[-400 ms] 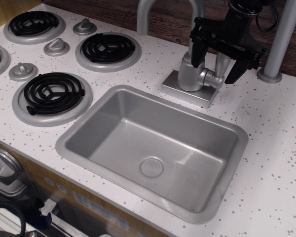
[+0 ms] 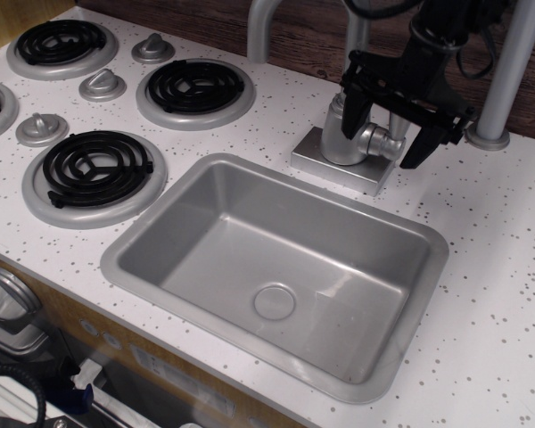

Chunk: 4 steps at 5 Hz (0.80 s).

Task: Lever vertical to front

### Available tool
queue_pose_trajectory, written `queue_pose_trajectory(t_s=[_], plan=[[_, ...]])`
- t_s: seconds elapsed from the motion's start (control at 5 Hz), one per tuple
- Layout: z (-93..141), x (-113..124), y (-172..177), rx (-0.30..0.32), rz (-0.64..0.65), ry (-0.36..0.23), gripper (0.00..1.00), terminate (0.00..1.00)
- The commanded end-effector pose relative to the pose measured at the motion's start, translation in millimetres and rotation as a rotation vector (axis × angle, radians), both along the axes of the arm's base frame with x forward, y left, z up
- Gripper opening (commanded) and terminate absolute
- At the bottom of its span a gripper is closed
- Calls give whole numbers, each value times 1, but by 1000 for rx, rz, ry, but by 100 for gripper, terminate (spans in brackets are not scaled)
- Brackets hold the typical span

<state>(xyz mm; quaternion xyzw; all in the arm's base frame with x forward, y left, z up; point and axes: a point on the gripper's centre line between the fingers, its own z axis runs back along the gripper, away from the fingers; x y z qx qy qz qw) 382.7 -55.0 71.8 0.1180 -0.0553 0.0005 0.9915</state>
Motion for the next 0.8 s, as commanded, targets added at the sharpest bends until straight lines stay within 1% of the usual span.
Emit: queue_pose_trajectory(t_s=[0.0,0.2,0.4,0.6], plan=[[30,16,-9,16,-85,-132,100,0],[34,25,-9,19,-122,-155,100,0],[35,38,-5,18,-153,-154,100,0],[36,43,-4,21,-164,-148,100,0]])
